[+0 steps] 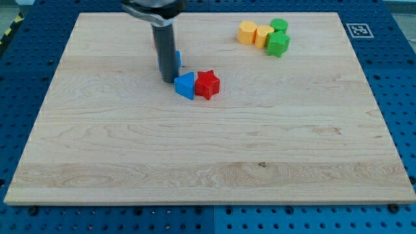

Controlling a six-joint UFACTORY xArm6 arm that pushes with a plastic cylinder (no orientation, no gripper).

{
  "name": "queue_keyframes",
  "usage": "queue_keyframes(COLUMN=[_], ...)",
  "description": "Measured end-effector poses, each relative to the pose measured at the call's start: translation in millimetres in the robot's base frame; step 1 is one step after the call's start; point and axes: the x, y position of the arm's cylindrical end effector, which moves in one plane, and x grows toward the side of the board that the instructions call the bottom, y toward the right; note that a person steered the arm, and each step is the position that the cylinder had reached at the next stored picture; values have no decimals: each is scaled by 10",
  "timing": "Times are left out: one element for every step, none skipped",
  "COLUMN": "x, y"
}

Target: Nudge the blue cube left a bit

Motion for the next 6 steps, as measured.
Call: queue_keyframes(x=[177, 159, -103, -327, -405, -405], y=[373, 540, 539, 450, 262, 90])
